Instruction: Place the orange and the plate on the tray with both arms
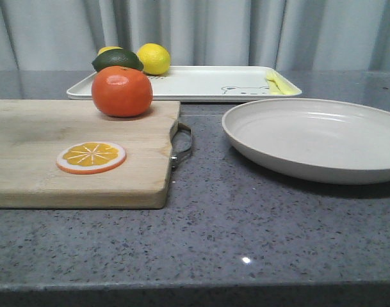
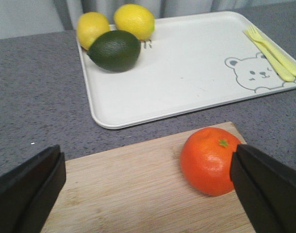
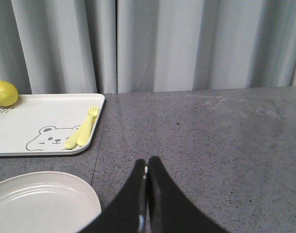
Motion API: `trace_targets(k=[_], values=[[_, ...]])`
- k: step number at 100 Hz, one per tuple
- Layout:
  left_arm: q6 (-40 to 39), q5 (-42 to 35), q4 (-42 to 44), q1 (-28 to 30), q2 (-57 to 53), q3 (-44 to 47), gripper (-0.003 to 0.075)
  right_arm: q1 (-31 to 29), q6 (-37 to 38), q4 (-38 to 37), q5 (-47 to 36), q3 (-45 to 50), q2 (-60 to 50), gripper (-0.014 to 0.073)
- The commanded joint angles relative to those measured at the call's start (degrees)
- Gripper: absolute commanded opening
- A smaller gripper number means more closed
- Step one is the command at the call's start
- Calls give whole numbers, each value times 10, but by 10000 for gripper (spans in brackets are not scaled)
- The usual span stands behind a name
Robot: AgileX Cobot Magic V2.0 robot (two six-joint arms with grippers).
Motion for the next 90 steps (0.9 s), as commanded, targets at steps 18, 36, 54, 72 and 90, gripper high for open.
trace_targets(k=[18,36,54,72,90], values=[[22,60,-12,-60,134,-159,666,-5,-1,-4,-42,-20,9,-60],[24,146,-28,-75,215,-242,665,-5,-1,-4,-42,-20,9,-60],[24,214,-52,-75,265,-291,664,-5,-1,-4,-42,-20,9,-60],[24,223,-52,-75,285,-295,664,-5,-1,-4,-42,-20,9,-60],[25,224,-52,-75,291,-295,664,-5,-1,-4,-42,-20,9,-60]])
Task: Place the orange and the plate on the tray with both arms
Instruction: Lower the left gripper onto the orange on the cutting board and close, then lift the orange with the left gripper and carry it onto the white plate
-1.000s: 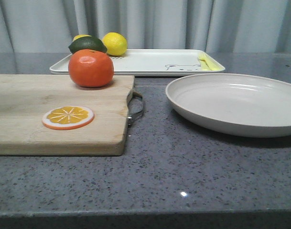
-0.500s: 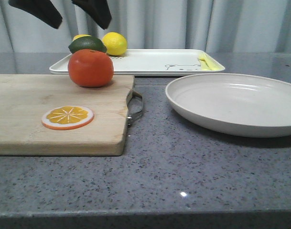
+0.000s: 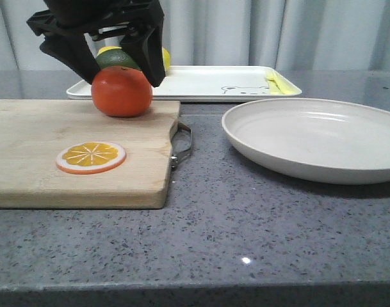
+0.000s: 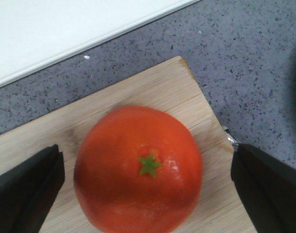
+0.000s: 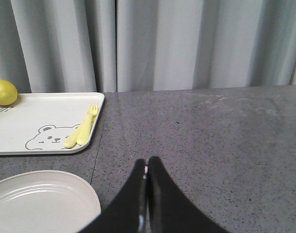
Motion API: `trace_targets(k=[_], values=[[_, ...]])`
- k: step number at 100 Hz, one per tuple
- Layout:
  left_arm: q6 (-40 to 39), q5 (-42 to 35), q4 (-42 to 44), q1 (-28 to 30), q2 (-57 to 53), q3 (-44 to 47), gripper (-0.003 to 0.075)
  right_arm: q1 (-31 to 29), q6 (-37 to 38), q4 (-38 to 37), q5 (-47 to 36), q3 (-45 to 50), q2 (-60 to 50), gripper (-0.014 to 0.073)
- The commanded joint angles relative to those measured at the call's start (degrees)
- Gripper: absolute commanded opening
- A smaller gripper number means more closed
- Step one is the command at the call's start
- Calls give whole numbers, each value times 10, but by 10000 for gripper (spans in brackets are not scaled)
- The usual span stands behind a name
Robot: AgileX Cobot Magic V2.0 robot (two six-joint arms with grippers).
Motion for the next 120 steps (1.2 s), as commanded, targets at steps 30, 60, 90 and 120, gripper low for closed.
trace_targets(k=[30,60,90,120], values=[[1,-14,-5,-4,-23,-20,545,-4,-1,-4,-44,-19,9,-60],[1,-10,-3,-4,-23,-20,326,-4,-1,-4,-44,-19,9,-60],[46,13,-4,-35,-23,-63,293,-4,-1,-4,-45,-19,9,-60],[46,15,-18,-129,-20,-136,293,-4,-1,-4,-45,-19,9,-60]])
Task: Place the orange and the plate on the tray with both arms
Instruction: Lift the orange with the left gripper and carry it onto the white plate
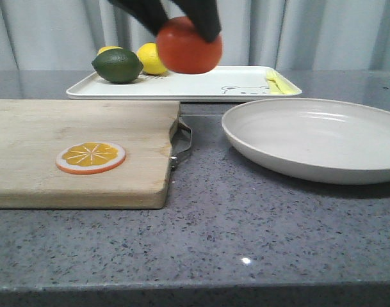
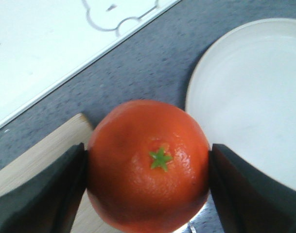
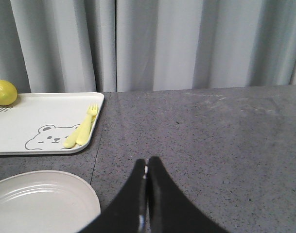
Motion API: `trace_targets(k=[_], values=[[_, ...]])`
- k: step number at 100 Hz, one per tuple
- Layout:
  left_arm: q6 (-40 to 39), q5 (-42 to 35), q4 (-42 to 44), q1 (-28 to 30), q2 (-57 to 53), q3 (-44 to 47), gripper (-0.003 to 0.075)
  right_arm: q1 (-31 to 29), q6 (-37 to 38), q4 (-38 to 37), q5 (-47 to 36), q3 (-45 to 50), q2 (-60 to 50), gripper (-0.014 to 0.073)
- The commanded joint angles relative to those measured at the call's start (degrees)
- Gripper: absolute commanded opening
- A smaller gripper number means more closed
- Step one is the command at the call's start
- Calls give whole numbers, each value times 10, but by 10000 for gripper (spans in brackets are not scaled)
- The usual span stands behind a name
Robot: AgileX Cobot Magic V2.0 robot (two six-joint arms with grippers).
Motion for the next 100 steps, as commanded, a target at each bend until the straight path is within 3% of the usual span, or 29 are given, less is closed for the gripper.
trace_targets(k=[1,49,90,100], values=[[1,-21,-15,-29,-20,-35,293,-4,-1,-4,-45,-19,9,-60],[1,-20,-68,-103,62,-77,293,-4,-1,-4,-47,-19,9,-60],[1,-50,-67,-112,95,-77,295,-4,-1,-4,-48,-19,9,-60],[1,-55,-67,-112,95,-77,335,-4,-1,-4,-48,-19,9,-60]])
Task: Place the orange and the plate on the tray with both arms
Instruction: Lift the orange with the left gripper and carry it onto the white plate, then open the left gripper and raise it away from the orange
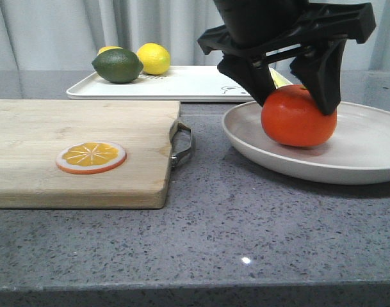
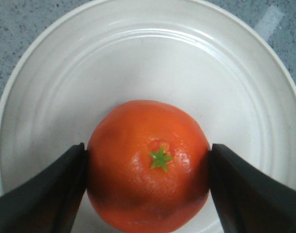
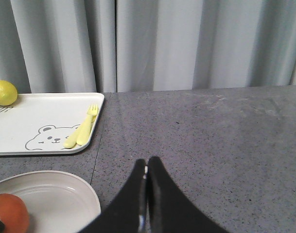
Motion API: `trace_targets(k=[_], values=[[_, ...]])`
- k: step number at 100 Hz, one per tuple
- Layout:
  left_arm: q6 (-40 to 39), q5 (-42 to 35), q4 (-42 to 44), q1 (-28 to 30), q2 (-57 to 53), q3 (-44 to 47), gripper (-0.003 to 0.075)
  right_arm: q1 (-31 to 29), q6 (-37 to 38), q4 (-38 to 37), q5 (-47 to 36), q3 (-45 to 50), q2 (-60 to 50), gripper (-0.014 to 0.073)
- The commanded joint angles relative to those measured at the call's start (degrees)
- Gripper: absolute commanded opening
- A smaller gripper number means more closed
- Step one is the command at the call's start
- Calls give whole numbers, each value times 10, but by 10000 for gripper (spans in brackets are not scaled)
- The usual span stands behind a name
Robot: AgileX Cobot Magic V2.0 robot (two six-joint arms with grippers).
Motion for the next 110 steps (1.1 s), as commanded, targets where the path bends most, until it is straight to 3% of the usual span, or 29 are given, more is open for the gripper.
trace_targets(k=[1,21,37,69,93,110], values=[[0,-34,-12,-4,-32,-19,340,-4,-1,-4,-48,-19,9,-60],[0,-36,-12,-4,-32,-19,533,-4,-1,-4,-48,-19,9,-60],[0,-38,-10,-3,-32,-19,585,-4,-1,-4,-48,-19,9,-60],[0,-37,-10,-3,-46,-21,573,-4,-1,-4,-47,-19,9,-60],[0,-39,-9,-3,-90,-21,416,-4,-1,-4,-47,-19,9,-60],[0,-39,-2,-3,-125,-2,353,-4,-1,-4,-47,-19,9,-60]])
